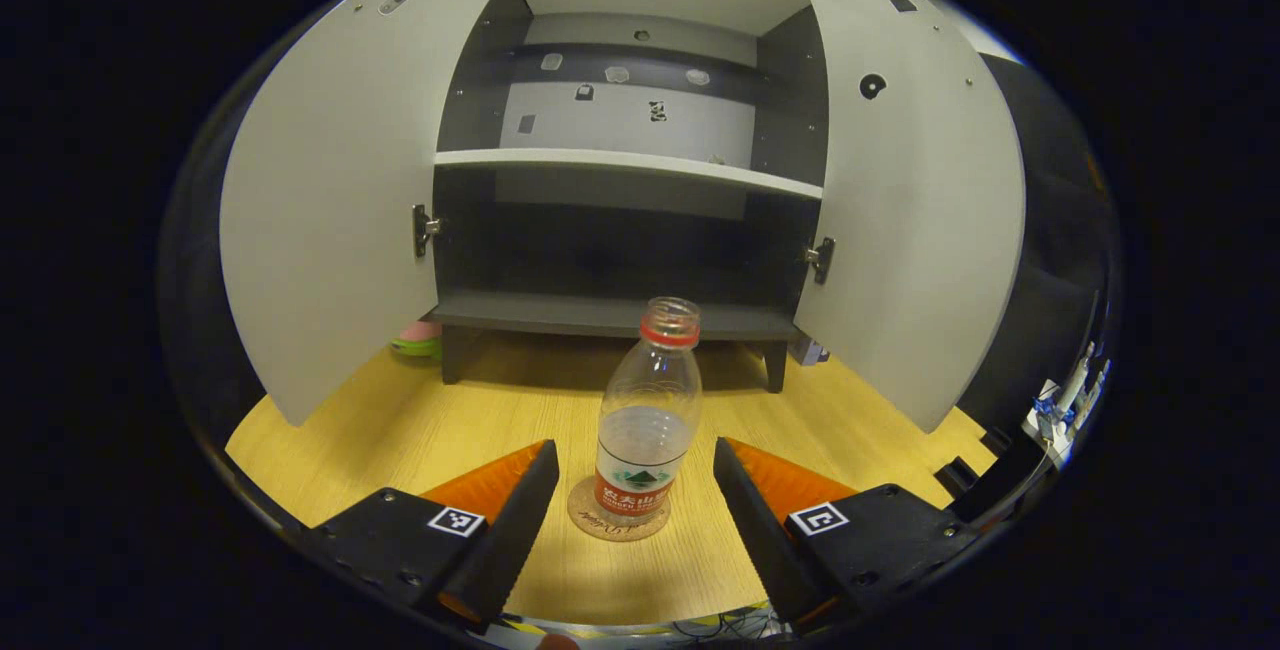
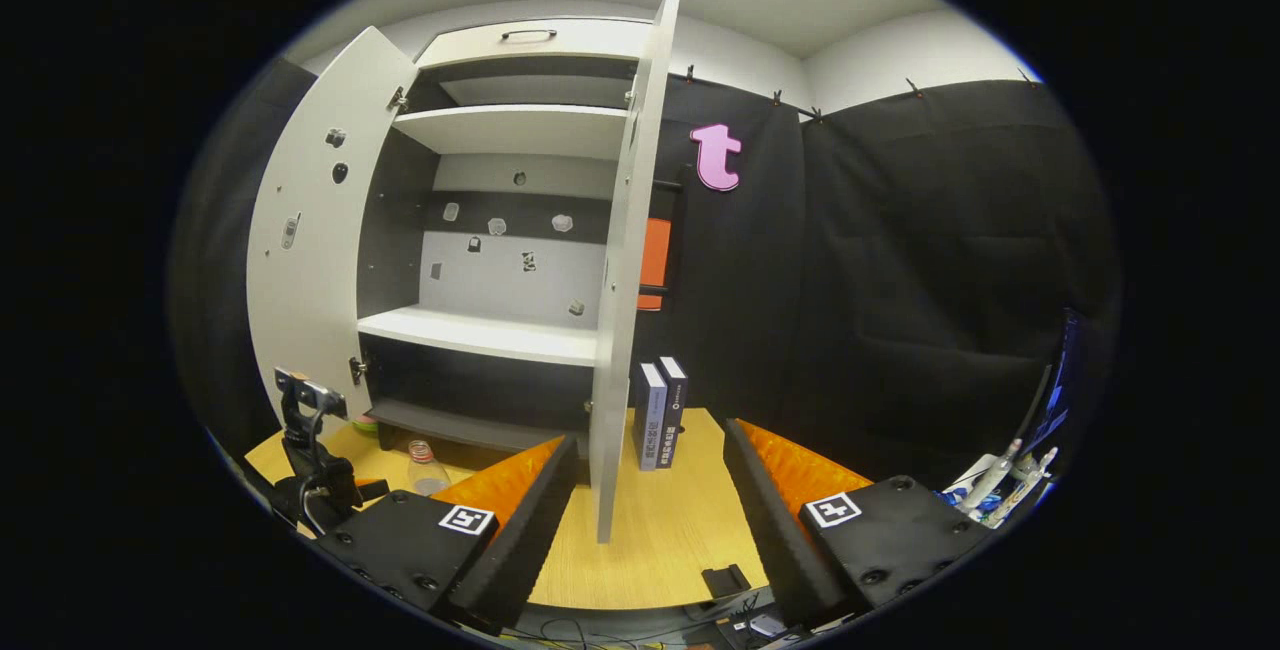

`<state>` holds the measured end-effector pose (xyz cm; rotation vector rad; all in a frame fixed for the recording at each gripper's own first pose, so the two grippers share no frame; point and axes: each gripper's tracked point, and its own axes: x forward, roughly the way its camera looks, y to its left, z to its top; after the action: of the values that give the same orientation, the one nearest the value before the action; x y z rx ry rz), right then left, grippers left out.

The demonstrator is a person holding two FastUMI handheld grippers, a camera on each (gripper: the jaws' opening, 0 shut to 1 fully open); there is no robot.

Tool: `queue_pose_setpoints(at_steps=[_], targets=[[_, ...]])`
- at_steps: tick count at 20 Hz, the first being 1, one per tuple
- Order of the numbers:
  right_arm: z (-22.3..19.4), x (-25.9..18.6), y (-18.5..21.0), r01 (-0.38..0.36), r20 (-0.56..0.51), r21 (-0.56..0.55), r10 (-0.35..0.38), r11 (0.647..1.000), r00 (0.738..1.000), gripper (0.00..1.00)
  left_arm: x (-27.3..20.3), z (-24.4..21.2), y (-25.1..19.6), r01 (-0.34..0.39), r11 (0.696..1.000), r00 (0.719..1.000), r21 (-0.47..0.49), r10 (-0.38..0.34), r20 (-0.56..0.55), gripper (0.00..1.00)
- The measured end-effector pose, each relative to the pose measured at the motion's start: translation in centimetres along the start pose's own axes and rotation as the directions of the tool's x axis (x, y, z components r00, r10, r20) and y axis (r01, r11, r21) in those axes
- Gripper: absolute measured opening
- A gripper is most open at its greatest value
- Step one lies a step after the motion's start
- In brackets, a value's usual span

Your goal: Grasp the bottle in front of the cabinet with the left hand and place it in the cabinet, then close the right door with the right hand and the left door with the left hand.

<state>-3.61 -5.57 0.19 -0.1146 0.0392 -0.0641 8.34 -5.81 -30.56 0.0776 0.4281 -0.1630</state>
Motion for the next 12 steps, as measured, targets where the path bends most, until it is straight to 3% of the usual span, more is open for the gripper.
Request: queue_pose_setpoints(at_steps=[6, 12], targets=[[-0.3, 0.4, -0.7, 0.019, -0.016, -0.018, -0.020, 1.000, 1.000, 0.97, 4.2, -3.6, -0.2, 0.021, 1.000, 0.998, -0.009, -0.021, -0.055, 0.96], [-0.5, 0.1, -2.1, 0.054, -0.026, -0.042, -0.055, 0.998, 0.998, 0.97, 6.7, -5.5, 0.3, -0.012, 0.998, 0.995, -0.054, 0.006, -0.103, 0.95]])
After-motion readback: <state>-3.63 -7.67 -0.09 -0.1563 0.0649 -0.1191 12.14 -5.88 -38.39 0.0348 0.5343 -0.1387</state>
